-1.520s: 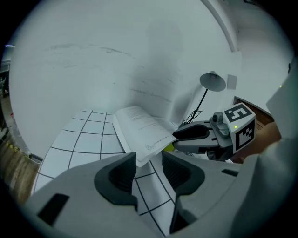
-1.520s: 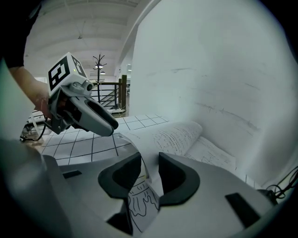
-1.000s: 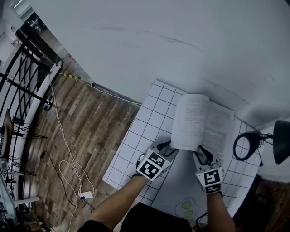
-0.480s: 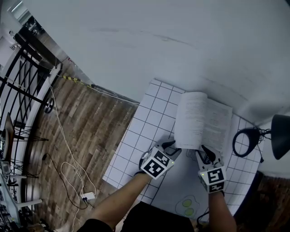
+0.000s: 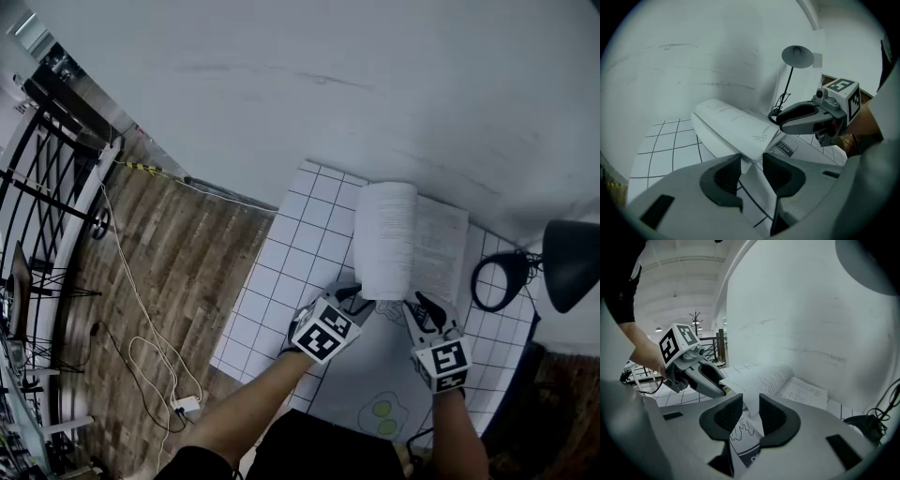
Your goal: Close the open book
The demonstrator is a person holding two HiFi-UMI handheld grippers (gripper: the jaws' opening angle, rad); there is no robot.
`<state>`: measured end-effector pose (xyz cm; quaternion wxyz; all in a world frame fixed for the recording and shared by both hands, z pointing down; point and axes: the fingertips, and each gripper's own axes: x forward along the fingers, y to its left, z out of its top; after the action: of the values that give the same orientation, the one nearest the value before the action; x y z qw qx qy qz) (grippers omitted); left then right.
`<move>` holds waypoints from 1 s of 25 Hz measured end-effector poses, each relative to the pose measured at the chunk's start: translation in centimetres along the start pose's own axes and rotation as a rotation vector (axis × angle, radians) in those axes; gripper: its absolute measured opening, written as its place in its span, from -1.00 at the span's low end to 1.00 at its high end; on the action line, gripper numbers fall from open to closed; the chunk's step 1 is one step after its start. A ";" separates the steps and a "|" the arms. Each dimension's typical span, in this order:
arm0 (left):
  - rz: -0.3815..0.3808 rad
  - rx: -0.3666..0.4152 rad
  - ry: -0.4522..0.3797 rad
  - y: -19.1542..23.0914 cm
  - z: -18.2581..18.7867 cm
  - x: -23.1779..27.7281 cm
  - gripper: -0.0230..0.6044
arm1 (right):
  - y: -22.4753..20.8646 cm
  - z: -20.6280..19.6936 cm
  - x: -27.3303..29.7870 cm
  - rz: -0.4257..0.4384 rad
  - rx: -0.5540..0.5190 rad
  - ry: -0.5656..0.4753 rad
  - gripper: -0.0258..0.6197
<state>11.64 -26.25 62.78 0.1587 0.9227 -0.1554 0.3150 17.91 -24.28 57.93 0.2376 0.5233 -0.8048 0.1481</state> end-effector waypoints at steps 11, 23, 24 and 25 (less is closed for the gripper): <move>0.009 0.030 0.019 -1.6 3.0 -0.6 -0.46 | -1.3 1.5 -1.2 0.007 0.031 -0.038 -0.47; -0.017 0.034 0.029 -3.3 5.1 -0.3 -0.46 | -2.8 0.1 -1.5 -0.021 0.065 -0.027 -0.39; -0.020 0.027 0.025 -3.7 5.4 -0.2 -0.46 | -2.8 -0.7 -1.3 -0.006 0.071 -0.013 -0.38; -0.022 0.020 0.020 -3.9 5.7 -0.2 -0.46 | -2.8 -1.3 -1.2 0.005 0.078 -0.003 -0.38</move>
<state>16.05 -24.91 57.67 0.1544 0.9227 -0.1405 0.3242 21.18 -23.89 58.42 0.2156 0.5302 -0.8002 0.1793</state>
